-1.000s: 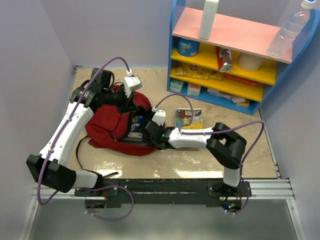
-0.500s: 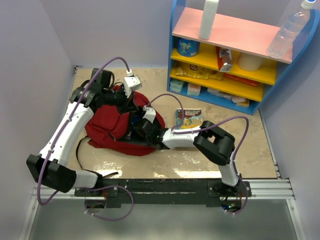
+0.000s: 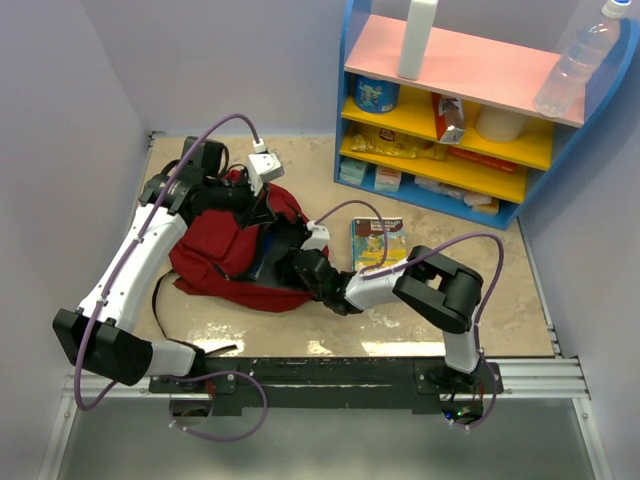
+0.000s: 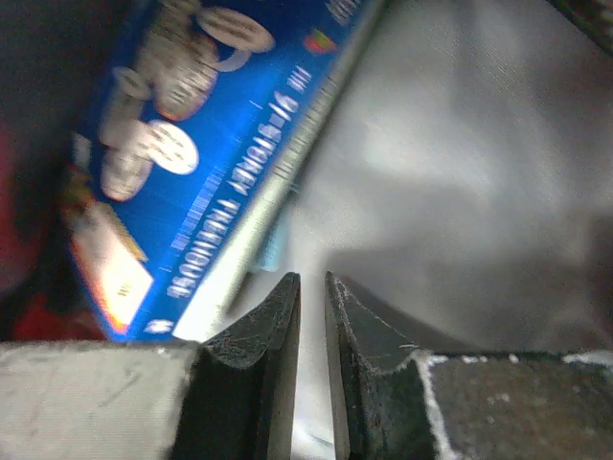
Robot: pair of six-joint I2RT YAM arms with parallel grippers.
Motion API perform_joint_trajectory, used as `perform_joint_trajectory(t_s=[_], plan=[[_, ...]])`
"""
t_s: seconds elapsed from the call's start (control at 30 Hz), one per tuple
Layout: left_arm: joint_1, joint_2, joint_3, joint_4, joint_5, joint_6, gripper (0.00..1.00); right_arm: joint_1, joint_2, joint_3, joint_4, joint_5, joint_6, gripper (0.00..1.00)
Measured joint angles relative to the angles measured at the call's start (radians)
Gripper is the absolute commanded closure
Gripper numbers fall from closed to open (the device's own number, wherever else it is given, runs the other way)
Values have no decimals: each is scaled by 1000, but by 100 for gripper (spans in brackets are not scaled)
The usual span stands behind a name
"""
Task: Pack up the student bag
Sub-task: Place the book in the student bag.
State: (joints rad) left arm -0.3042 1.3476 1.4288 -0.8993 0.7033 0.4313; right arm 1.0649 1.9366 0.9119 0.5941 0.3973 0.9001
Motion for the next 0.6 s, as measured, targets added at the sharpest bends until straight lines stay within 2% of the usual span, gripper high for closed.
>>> perform_joint_trajectory(t_s=[0.27, 0.37, 0.47, 0.6], plan=[[0, -1, 0, -5, 0, 0, 100, 0, 57, 104, 56, -19, -3, 81], [0, -5, 1, -9, -2, 0, 100, 0, 120, 185, 62, -23, -5, 73], [0, -11, 5, -14, -6, 5, 100, -2, 162, 247, 66, -28, -6, 71], [0, -20, 8, -17, -13, 10, 100, -10, 145, 254, 37, -26, -6, 59]])
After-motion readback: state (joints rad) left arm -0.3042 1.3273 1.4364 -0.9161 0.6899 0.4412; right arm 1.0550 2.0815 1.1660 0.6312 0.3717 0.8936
